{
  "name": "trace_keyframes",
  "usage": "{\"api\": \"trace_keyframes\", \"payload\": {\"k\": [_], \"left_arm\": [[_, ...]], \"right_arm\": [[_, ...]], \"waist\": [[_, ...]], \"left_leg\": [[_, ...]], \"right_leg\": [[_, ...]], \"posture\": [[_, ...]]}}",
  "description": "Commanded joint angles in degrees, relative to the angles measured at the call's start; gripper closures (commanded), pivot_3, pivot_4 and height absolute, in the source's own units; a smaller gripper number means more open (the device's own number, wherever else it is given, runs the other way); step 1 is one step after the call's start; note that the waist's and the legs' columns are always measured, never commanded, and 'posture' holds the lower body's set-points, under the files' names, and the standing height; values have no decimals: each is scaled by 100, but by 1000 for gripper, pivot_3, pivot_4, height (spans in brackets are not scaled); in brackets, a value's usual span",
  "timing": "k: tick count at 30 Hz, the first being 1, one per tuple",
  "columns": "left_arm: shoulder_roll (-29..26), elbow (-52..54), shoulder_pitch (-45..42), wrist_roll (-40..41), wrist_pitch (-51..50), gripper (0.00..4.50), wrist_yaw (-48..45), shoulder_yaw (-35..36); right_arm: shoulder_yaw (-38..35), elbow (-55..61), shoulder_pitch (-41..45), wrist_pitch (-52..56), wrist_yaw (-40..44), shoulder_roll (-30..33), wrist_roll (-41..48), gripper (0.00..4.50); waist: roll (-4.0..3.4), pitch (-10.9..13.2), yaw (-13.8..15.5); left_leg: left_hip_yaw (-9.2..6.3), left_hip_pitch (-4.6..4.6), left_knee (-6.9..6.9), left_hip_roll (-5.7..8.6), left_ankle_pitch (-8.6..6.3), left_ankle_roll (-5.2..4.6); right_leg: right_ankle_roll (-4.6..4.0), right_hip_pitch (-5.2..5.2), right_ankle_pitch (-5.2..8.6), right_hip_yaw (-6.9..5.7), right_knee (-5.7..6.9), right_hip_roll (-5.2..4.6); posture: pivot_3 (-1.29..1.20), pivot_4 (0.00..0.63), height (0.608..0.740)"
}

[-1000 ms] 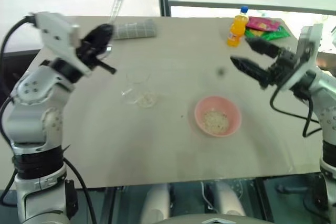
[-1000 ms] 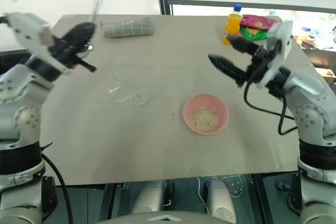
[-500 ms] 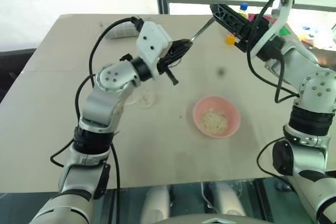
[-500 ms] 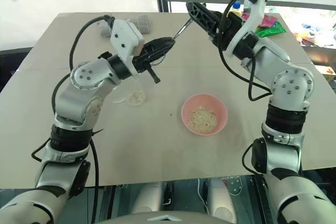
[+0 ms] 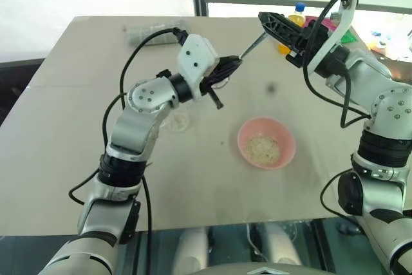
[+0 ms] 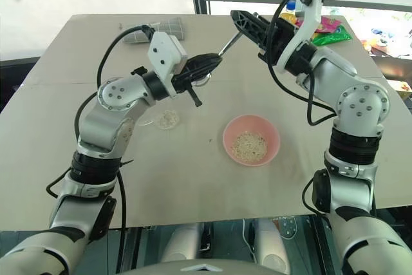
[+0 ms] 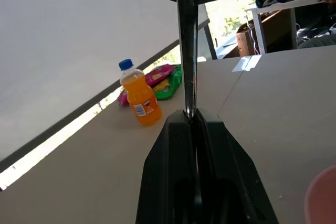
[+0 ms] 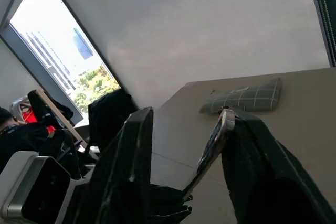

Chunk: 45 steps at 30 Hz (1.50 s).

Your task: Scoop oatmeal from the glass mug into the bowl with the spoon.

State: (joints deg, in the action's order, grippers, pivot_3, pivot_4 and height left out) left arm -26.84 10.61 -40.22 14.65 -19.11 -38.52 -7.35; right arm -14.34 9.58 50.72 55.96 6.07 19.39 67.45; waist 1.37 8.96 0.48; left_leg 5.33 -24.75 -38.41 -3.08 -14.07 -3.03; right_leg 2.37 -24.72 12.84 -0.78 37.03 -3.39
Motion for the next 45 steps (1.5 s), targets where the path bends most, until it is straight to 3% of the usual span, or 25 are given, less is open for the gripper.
{"api": "trace_keyframes", "payload": {"k": [1,2,6,9,12,16,22,27,31,37,45], "left_arm": [[30,280,-15,2,111,4500,-29,91],[34,284,-11,0,118,4500,-37,87],[-25,326,23,-80,195,4500,-94,51],[-35,298,13,-208,249,3557,-19,74],[-45,509,94,-230,393,2099,73,258],[28,1245,444,-11,319,2099,410,712],[356,2760,1418,-172,-462,2099,1732,1527],[448,3388,2791,-881,-482,2099,2498,2205],[807,3694,4024,-1151,-188,2099,2791,2228],[1332,3310,5315,-1641,554,2099,3114,1939],[1305,2073,5314,-1786,1304,2099,3108,1902]], "right_arm": [[13,132,47,-11,79,29,44,4118],[24,126,52,-5,92,36,30,4467],[40,101,81,9,133,68,9,4467],[18,37,102,65,112,73,51,4500],[-253,-157,141,85,-34,103,276,4500],[-809,-580,189,147,-369,332,761,4500],[-1565,-1329,72,134,-1086,823,1175,4500],[-1700,-1531,-161,51,-1267,958,942,4500],[-1632,-1606,-266,3,-1216,975,747,4500],[-1568,-1772,-148,-28,-1146,941,533,4500],[-1553,-1680,-100,87,-1123,989,506,4500]], "waist": [[0,0,0],[0,0,0],[0,0,1],[0,0,1],[0,0,2],[0,0,10],[0,0,17],[-6,-4,-41],[-9,-5,-86],[-12,-7,-94],[-21,-13,-107]], "left_leg": [[0,0,0,0,0,0],[0,0,0,0,0,0],[-1,0,0,0,1,2],[-1,0,-1,0,3,5],[0,0,-1,0,3,5],[1,-2,0,-3,4,6],[-2,0,0,-6,4,6],[1,11,0,-9,-6,-10],[-2,14,-2,-11,-9,-15],[1,15,-9,-12,-12,-22],[-2,15,-11,-14,-11,-24]], "right_leg": [[0,0,0,0,0,0],[0,0,0,0,0,0],[0,0,0,0,1,1],[0,0,0,0,1,1],[0,0,0,1,1,2],[0,0,0,2,-2,1],[4,1,-3,12,-4,-2],[8,0,-6,26,2,12],[8,0,-6,31,8,14],[7,1,-8,37,6,12],[1,0,-11,34,11,15]], "posture": [[0,150,740],[0,150,740],[0,150,740],[0,150,740],[0,150,740],[0,150,740],[0,150,740],[0,150,740],[0,150,740],[0,150,740],[0,150,740]]}}
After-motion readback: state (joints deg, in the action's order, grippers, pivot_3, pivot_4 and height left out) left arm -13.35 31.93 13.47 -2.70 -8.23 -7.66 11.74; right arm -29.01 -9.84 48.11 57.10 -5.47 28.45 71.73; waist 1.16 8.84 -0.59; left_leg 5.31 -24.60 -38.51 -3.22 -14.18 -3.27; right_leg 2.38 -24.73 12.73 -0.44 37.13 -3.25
